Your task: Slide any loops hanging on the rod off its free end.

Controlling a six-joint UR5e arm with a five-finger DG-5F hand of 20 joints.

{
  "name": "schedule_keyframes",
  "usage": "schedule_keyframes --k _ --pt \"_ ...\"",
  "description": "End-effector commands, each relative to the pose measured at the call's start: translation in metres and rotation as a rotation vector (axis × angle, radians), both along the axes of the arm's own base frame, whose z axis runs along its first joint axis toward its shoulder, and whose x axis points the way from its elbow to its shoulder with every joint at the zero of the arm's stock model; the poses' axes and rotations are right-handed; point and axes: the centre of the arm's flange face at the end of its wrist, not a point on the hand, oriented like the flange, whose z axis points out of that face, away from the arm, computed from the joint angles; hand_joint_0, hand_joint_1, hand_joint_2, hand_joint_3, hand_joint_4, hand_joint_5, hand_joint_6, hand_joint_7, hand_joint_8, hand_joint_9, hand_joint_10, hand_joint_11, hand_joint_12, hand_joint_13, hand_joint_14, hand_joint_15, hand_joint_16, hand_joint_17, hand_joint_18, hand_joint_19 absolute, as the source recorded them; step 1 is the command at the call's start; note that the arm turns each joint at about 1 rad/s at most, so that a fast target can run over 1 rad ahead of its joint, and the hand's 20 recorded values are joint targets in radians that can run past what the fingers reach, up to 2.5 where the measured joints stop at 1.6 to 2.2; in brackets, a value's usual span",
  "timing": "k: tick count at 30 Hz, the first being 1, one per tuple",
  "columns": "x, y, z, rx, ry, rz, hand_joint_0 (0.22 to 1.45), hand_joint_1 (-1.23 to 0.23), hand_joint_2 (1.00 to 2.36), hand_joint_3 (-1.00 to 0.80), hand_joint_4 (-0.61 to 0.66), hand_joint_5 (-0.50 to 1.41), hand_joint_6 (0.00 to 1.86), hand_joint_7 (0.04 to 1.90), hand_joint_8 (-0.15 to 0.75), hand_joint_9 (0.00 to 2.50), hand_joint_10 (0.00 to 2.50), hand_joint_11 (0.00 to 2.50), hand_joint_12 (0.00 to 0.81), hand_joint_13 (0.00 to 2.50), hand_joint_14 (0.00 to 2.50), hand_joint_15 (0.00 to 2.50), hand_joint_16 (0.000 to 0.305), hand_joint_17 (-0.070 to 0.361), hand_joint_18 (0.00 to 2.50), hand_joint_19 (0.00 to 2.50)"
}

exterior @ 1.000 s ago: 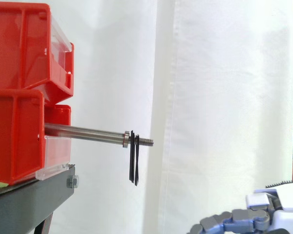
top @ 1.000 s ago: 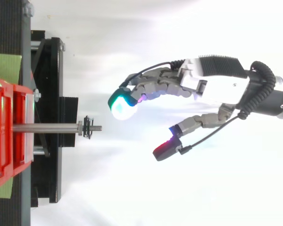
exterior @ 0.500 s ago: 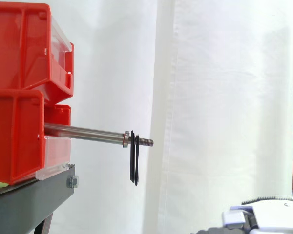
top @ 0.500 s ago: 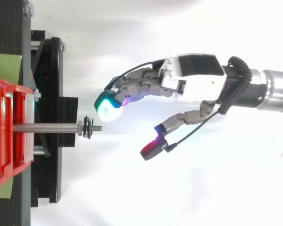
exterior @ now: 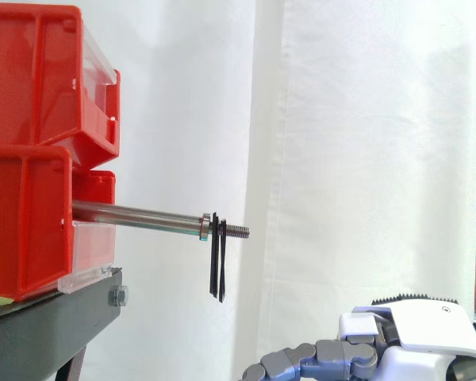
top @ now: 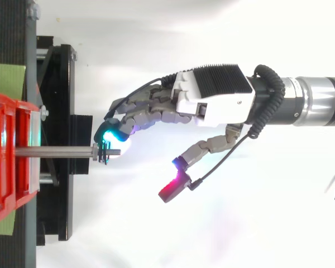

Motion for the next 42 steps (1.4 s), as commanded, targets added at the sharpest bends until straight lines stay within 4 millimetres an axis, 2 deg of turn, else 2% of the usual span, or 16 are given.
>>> schedule_keyframes --k 1,4,7,10,21,26,29,33,42 --pt "0.004 0.000 0.006 -0.020 -0.017 0.009 0.56 -0.59 1.00 -0.50 0.22 -0.17 0.50 0.73 0.256 0.64 0.00 0.00 0.298 0.38 0.00 0.00 0.039 0.089 0.37 0.26" --pt "0.010 -0.003 0.013 -0.020 -0.040 0.004 0.56 -0.59 1.00 -0.50 0.22 -0.17 0.50 0.73 0.256 0.64 0.00 0.00 0.298 0.38 0.00 0.00 0.039 0.089 0.37 0.26" --pt "0.030 -0.014 -0.001 -0.035 -0.109 -0.001 0.56 -0.59 1.00 -0.50 0.22 -0.17 0.50 0.73 0.256 0.64 0.00 0.00 0.298 0.38 0.00 0.00 0.039 0.089 0.38 0.26" --pt "0.046 -0.015 0.002 -0.022 -0.161 0.031 0.56 -0.59 1.00 -0.50 0.22 -0.17 0.50 0.73 0.256 0.64 0.00 0.00 0.298 0.38 0.00 0.00 0.039 0.089 0.38 0.26" --pt "0.041 -0.032 -0.001 -0.009 -0.132 0.063 0.56 -0.59 1.00 -0.50 0.22 -0.17 0.50 0.74 0.258 0.64 0.00 0.00 0.298 0.38 0.00 0.00 0.040 0.089 0.38 0.27" --pt "0.040 -0.037 0.000 0.006 -0.132 0.063 0.56 -0.59 1.00 -0.50 0.24 -0.15 0.50 0.83 0.256 0.64 0.00 0.00 0.297 0.38 0.00 0.00 0.039 0.089 0.38 0.27" --pt "0.044 -0.043 0.011 0.003 -0.152 0.071 0.56 -0.59 1.00 -0.50 0.25 -0.14 0.50 0.90 0.259 0.66 0.00 0.01 0.297 0.39 0.00 0.00 0.039 0.088 0.39 0.26" --pt "0.048 -0.049 0.021 -0.002 -0.159 0.085 0.56 -0.60 1.00 -0.50 0.26 -0.14 0.50 0.91 0.258 0.66 0.00 0.03 0.298 0.39 0.00 0.00 0.039 0.088 0.39 0.27" --pt "0.047 -0.053 0.022 -0.001 -0.133 0.086 0.57 -0.62 1.00 -0.50 0.25 -0.11 0.50 1.06 0.258 0.69 0.00 0.07 0.298 0.41 0.00 0.00 0.039 0.087 0.42 0.27"
